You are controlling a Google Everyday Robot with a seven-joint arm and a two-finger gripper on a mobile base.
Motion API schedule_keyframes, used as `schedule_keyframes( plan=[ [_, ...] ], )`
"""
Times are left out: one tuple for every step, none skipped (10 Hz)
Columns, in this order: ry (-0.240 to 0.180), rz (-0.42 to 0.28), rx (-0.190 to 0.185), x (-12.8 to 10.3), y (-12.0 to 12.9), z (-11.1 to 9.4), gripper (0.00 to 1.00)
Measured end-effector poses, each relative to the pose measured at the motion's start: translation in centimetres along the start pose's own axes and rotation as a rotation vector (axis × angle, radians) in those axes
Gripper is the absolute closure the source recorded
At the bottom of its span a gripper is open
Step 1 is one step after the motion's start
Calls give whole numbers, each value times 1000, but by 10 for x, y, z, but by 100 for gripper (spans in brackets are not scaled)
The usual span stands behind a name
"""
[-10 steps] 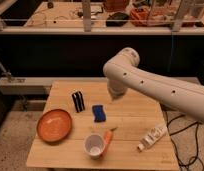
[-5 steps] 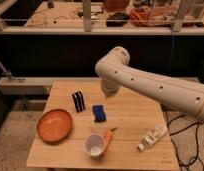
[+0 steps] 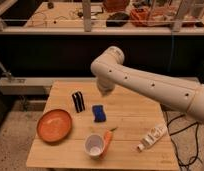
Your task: Knock the eraser over
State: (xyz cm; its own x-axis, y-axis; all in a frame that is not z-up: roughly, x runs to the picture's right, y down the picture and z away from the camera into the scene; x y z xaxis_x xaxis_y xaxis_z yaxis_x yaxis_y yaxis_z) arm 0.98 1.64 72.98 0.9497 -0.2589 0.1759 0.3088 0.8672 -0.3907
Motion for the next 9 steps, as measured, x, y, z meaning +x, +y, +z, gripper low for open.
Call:
schedule_keyframes(
  plan=[
    [0, -5, 1, 0, -4, 4, 20],
    [-1, -9, 3, 0, -7, 6, 20],
    [-4, -22, 5, -4, -11, 9, 20],
    [-7, -32, 7, -7, -14, 13, 20],
    [-8, -39, 9, -8, -17, 17, 20],
    [-13, -50, 10, -12, -21, 19, 20],
    [-17, -64, 14, -16, -27, 23, 20],
    [-19, -69, 17, -16, -30, 25, 20],
    [-20, -67, 18, -15, -32, 26, 20]
  ],
)
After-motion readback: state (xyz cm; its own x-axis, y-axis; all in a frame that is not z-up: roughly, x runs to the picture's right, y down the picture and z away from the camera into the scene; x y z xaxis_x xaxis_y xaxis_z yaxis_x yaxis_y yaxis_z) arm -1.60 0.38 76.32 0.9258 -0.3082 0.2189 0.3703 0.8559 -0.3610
